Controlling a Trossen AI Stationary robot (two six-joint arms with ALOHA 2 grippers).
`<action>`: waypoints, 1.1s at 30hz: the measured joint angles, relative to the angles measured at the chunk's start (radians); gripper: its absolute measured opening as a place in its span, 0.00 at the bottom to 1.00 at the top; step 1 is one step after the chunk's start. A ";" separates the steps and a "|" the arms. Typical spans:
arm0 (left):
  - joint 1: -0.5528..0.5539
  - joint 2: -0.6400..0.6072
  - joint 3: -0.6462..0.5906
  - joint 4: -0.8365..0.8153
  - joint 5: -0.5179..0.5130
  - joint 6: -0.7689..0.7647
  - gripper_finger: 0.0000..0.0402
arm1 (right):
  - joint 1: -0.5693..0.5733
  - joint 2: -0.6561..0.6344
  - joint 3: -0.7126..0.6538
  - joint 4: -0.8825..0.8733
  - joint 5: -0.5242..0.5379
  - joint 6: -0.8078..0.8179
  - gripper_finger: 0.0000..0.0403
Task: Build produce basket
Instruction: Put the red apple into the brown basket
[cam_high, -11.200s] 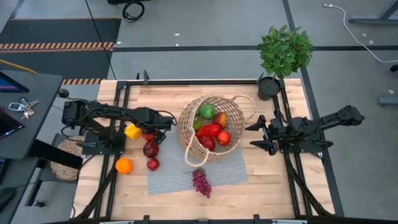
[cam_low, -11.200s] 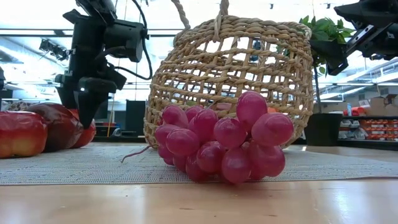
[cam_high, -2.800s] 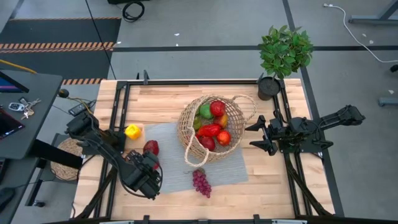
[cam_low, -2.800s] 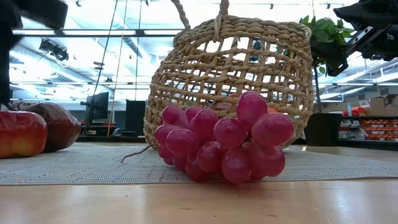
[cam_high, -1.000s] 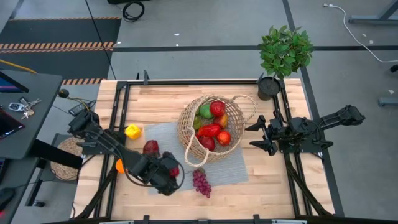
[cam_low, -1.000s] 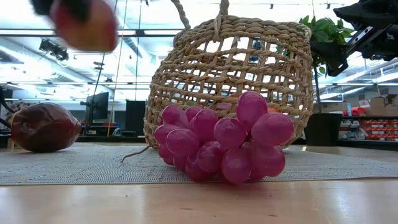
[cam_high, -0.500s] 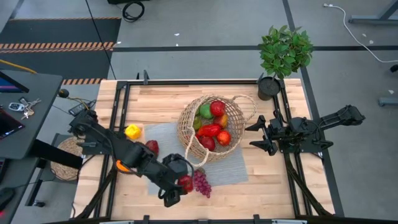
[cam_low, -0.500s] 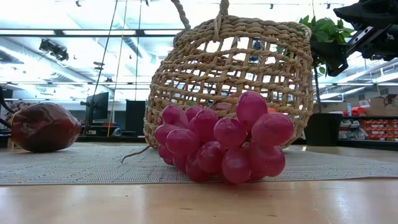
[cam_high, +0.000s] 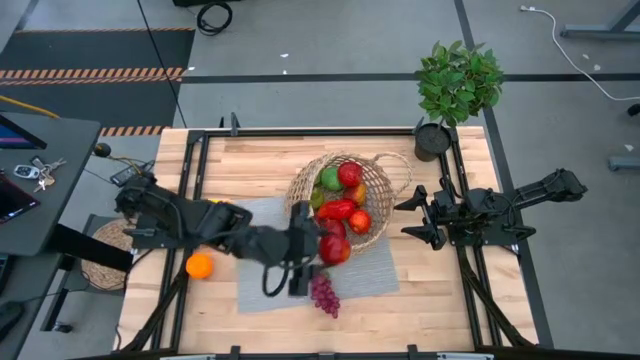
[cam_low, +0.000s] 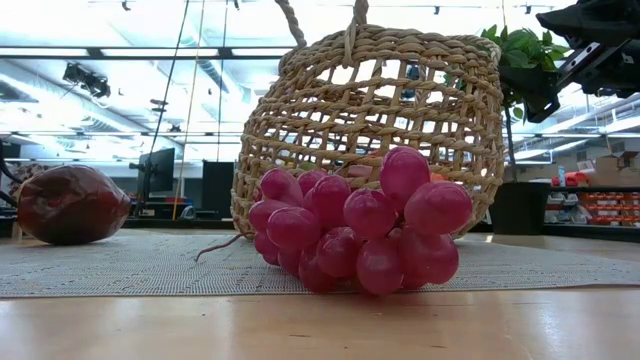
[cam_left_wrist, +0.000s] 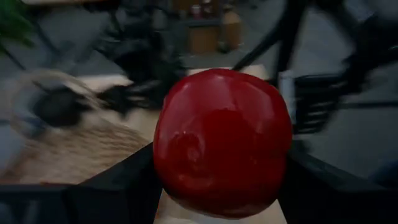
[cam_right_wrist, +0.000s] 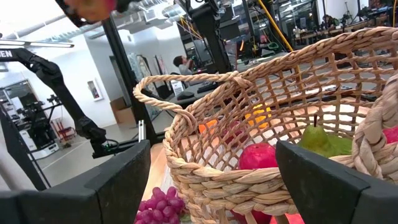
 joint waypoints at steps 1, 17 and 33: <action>0.011 0.004 0.000 -0.002 -0.016 0.055 0.65 | 0.000 0.000 0.000 0.000 0.000 0.000 0.86; 0.151 0.037 -0.002 -0.006 -0.023 0.897 0.66 | 0.000 0.000 0.000 0.000 0.000 0.000 0.86; 0.159 0.042 -0.002 -0.007 -0.026 1.734 0.67 | 0.000 0.000 0.000 0.000 0.000 0.000 0.86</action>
